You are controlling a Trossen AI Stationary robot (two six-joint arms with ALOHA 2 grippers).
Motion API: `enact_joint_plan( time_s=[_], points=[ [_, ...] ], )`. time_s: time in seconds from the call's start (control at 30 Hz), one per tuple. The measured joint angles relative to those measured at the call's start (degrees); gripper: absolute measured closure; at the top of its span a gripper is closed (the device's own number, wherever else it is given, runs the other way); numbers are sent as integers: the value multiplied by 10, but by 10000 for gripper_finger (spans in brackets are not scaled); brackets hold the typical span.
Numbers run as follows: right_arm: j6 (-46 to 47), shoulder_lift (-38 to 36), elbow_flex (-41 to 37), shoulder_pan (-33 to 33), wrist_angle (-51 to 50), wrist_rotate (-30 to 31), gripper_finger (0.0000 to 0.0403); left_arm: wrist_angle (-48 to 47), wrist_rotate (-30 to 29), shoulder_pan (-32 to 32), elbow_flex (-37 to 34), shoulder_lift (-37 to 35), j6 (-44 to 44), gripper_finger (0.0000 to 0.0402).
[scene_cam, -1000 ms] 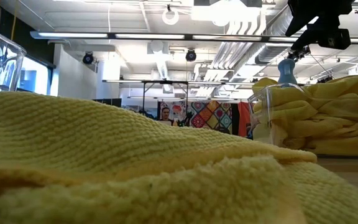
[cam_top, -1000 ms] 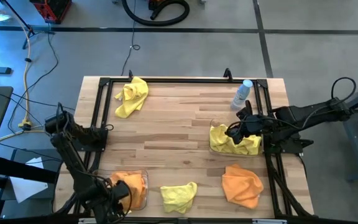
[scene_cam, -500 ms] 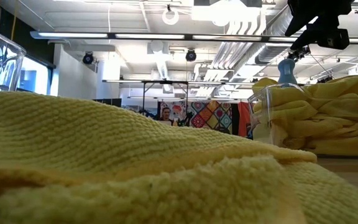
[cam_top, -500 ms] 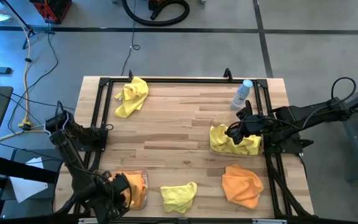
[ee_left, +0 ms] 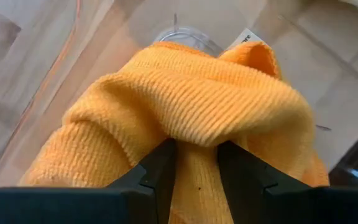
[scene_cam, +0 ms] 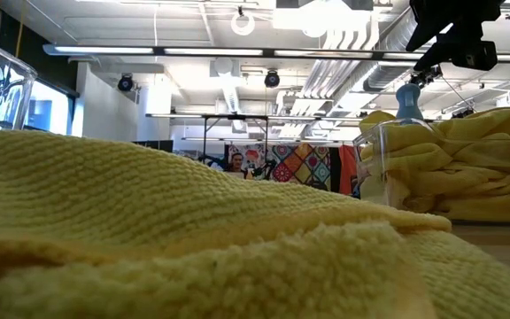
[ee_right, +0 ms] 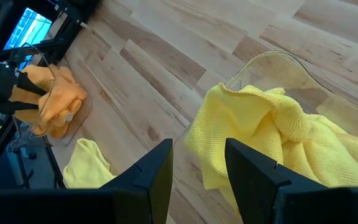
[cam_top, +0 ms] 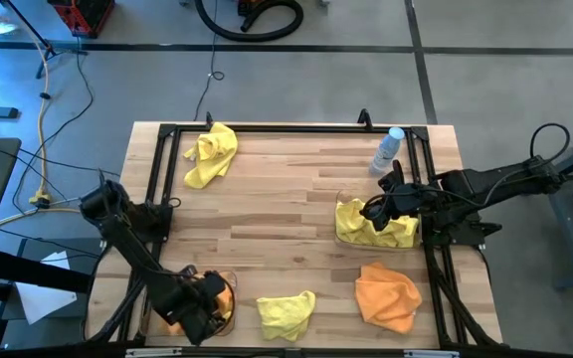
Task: Sort microfiber towel by color & place in baskets
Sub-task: Put the orange microfiber cloth into the left transparent bin, then put the yellow microfiber cloth into the right transparent bin
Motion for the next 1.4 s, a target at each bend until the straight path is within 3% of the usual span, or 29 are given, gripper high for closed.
enact_joint_plan(
  time_s=[0.23,0.63,0.87,1.0,1.4],
  points=[
    [0,0,0,0,-1,0,261,-11,4,7,9,-4,-6,294],
    [-17,0,0,0,-4,0,261,-98,-8,-11,100,-34,-27,294],
    [-30,0,0,0,-4,0,261,-87,-63,-9,113,-45,-31,294],
    [-47,0,0,0,-4,0,261,-86,-91,15,113,-46,-36,294],
    [-86,0,0,0,-10,0,261,-80,-88,120,113,-46,11,294]
  ],
)
